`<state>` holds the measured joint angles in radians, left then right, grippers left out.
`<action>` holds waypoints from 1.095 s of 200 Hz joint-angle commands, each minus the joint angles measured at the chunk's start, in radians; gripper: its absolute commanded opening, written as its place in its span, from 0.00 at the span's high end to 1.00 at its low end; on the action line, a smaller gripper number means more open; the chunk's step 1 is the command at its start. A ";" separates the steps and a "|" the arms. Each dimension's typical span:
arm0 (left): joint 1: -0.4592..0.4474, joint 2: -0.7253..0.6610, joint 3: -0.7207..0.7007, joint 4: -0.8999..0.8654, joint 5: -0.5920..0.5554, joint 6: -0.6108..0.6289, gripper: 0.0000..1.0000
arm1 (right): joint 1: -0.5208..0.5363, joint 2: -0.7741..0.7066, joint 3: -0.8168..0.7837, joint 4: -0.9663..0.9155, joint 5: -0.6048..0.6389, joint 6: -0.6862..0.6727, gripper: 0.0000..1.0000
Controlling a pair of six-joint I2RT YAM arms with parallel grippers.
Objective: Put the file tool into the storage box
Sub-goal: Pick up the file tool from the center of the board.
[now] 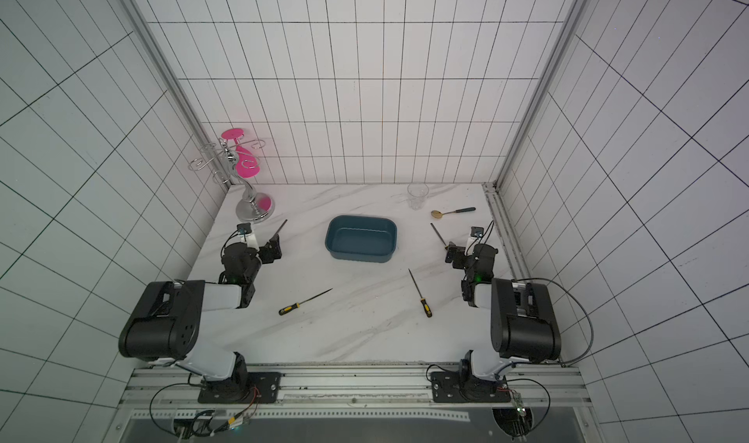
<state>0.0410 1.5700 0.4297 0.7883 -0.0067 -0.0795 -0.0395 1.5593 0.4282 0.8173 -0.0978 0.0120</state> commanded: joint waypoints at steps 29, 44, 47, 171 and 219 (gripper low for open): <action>0.002 -0.010 0.013 -0.007 0.002 -0.005 0.02 | -0.008 -0.015 -0.002 0.009 -0.011 -0.006 0.01; 0.002 -0.011 0.013 -0.007 0.003 -0.005 0.02 | -0.008 -0.015 -0.002 0.009 -0.011 -0.005 0.01; 0.002 -0.011 0.012 -0.007 0.002 -0.005 0.02 | -0.007 -0.015 -0.002 0.009 -0.011 -0.004 0.01; -0.010 -0.027 0.004 0.026 -0.129 -0.030 0.02 | 0.023 -0.109 0.061 -0.178 0.098 -0.001 0.01; -0.059 -0.433 0.111 -0.604 -0.465 -0.305 0.02 | 0.043 -0.392 0.242 -0.658 0.365 0.368 0.01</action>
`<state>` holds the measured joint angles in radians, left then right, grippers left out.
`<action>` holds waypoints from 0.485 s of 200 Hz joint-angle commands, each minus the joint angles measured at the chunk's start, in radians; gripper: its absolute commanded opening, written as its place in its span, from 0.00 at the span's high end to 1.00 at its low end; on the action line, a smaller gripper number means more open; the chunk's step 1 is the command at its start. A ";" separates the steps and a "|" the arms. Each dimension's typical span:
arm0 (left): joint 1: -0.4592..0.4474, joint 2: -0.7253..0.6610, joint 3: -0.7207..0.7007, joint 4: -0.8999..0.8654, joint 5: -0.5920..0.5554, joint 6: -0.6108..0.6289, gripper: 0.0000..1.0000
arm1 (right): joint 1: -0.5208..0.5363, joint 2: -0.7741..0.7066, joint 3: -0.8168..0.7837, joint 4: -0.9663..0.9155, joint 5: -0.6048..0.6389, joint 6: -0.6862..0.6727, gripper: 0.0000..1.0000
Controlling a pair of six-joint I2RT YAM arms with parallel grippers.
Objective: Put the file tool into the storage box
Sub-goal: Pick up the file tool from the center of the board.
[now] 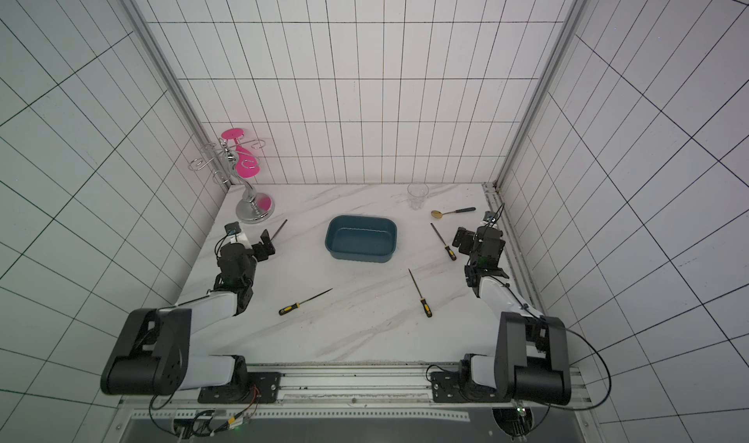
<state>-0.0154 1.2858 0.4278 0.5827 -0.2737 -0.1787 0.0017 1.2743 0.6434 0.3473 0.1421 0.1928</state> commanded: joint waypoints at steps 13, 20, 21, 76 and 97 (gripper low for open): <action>0.021 -0.181 0.210 -0.615 -0.164 -0.385 0.01 | -0.011 -0.164 0.014 -0.246 0.112 0.228 0.01; 0.028 -0.178 0.249 -0.687 -0.115 -0.415 0.01 | -0.012 -0.173 0.030 -0.300 0.108 0.221 0.01; 0.028 -0.177 0.254 -0.697 -0.110 -0.418 0.02 | -0.011 -0.173 0.034 -0.309 0.107 0.220 0.01; 0.026 -0.060 0.355 -0.865 0.167 -0.473 0.02 | -0.006 0.069 0.335 -0.789 -0.068 0.110 0.04; 0.023 -0.031 0.392 -0.853 0.221 -0.455 0.02 | -0.005 0.201 0.405 -0.863 -0.102 0.108 0.05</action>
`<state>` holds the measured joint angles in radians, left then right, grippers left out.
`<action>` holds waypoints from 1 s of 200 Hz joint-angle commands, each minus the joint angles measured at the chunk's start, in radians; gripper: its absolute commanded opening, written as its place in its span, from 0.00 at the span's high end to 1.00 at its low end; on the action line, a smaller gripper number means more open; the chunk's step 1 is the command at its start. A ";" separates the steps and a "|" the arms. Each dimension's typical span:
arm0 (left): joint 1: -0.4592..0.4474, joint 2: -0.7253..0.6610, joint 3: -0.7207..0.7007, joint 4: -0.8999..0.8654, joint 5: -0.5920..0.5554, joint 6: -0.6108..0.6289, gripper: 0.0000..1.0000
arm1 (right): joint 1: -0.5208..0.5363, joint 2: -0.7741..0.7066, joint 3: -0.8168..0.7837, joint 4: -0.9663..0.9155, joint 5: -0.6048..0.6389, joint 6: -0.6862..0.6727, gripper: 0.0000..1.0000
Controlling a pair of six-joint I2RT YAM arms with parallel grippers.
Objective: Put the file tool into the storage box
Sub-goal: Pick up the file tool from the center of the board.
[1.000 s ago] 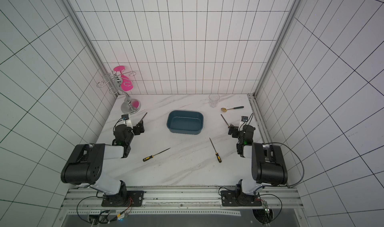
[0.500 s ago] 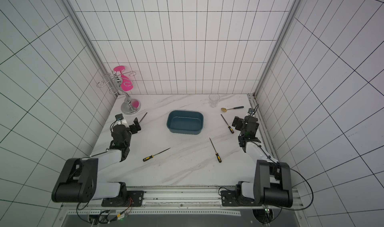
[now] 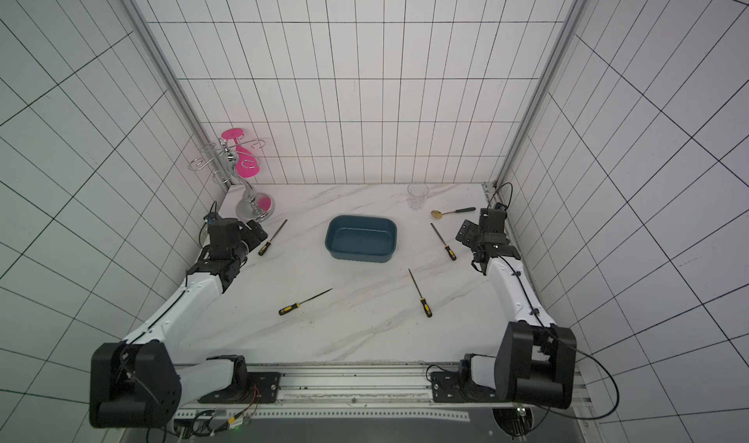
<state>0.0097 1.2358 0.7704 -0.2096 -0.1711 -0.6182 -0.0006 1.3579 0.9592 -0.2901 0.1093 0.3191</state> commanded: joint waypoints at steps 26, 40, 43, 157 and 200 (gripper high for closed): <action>-0.007 0.044 0.082 -0.057 0.164 0.010 0.03 | 0.001 0.232 0.145 -0.271 -0.227 -0.034 0.21; -0.008 0.046 0.083 -0.054 0.185 0.019 0.03 | 0.009 0.260 0.149 -0.280 -0.251 -0.032 0.25; -0.008 0.045 0.082 -0.052 0.190 0.021 0.03 | 0.011 0.263 0.150 -0.282 -0.246 -0.032 0.26; -0.008 0.021 0.059 0.013 0.240 0.039 0.03 | 0.039 0.483 0.346 -0.382 -0.112 -0.183 0.27; 0.049 -0.005 0.067 0.056 0.246 -0.030 0.02 | 0.049 0.519 0.378 -0.370 -0.129 -0.210 0.22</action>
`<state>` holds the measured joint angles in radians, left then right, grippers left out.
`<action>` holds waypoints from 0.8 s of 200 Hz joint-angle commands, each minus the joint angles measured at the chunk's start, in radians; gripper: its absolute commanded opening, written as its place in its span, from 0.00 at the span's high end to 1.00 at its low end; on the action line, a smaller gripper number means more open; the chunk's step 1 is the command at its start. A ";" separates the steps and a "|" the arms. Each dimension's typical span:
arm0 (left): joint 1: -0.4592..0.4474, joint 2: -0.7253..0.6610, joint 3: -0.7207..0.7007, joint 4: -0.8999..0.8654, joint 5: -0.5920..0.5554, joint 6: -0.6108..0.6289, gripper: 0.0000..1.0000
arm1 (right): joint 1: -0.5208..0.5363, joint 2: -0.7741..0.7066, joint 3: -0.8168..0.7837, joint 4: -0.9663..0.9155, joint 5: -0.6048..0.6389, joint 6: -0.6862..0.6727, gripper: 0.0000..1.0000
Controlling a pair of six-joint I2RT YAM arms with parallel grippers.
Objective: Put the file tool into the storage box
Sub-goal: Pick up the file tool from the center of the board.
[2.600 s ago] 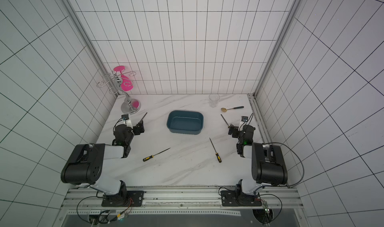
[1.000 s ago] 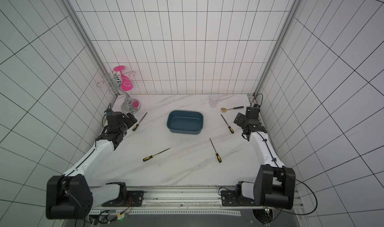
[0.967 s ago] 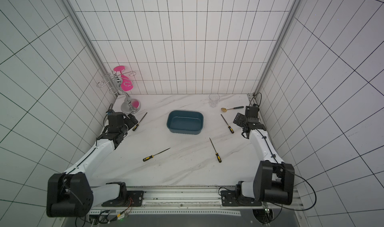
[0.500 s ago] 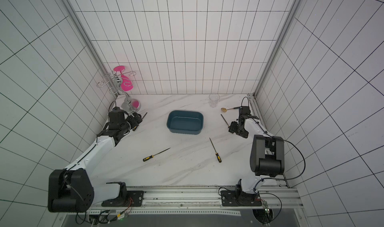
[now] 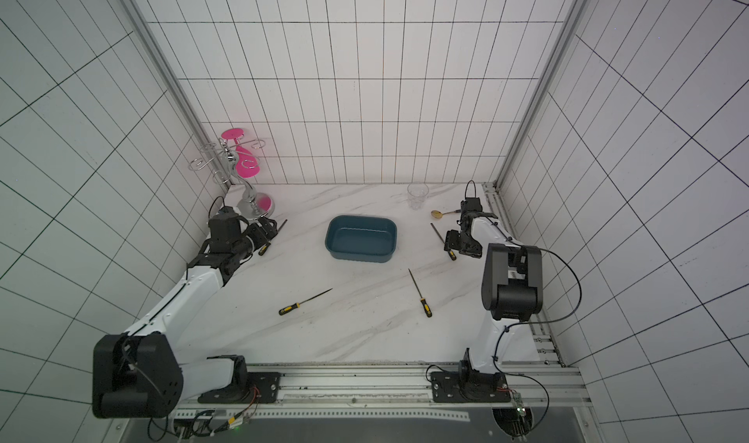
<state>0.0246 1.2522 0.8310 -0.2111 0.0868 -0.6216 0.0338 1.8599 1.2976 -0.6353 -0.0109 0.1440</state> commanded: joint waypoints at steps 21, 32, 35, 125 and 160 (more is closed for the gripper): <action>0.066 0.027 0.065 0.013 0.011 -0.029 0.02 | 0.033 0.033 0.050 -0.024 0.024 -0.049 0.22; 0.080 0.052 0.094 -0.025 0.046 -0.035 0.02 | 0.046 0.048 0.062 -0.031 0.044 -0.050 0.23; 0.083 0.057 0.100 -0.038 0.060 -0.036 0.02 | 0.050 0.054 0.064 -0.033 0.043 -0.050 0.22; 0.087 0.030 0.020 0.034 0.189 -0.072 0.02 | 0.095 0.136 0.132 -0.053 0.137 -0.085 0.26; 0.086 0.002 0.018 0.032 0.202 -0.066 0.02 | 0.056 0.128 0.118 -0.058 0.040 -0.101 0.28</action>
<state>0.1112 1.2915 0.8566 -0.1997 0.2661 -0.6922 0.1196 1.9827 1.4071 -0.6605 0.0818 0.0635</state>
